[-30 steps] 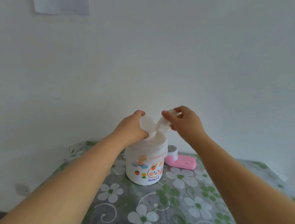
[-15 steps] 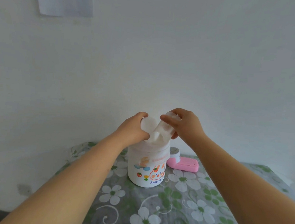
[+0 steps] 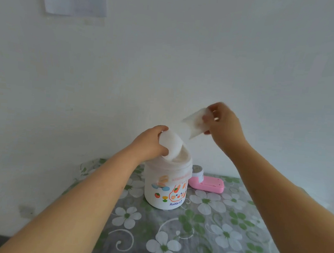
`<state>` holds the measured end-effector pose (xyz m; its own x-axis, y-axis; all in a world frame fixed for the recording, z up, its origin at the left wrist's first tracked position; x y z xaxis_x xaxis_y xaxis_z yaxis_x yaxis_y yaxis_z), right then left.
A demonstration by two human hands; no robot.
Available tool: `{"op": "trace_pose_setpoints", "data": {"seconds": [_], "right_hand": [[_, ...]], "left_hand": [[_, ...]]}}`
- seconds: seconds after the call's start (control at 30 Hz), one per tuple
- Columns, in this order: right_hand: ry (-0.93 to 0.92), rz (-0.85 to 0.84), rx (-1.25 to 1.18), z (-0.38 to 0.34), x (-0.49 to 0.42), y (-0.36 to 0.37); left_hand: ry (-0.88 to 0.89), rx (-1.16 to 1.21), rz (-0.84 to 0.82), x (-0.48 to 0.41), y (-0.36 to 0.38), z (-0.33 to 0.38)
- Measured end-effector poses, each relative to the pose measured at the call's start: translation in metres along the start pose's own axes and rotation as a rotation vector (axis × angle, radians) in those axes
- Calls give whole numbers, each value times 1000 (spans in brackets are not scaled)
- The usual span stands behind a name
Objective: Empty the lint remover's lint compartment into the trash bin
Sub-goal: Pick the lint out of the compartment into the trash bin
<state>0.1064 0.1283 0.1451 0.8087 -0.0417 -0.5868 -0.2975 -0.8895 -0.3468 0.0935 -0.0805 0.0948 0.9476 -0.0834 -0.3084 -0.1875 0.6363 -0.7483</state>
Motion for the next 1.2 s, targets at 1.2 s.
{"op": "trace_pose_setpoints", "data": {"seconds": [1.2], "right_hand": [[91, 5, -87, 18, 14, 15]], "left_hand": [[4, 0, 1, -1, 1, 1]]}}
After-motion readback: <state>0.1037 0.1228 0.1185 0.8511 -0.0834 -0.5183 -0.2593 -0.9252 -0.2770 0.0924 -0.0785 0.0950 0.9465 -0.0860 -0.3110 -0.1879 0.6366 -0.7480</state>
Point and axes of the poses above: each hand's wrist, its own x-axis away from the middle knuckle, its own y-axis out of the palm, z = x × y, the point moved 1 cm from there along -x, towards the middle knuckle, and after that the axes turned 7 degrees about -x, right-handed, at the moved point
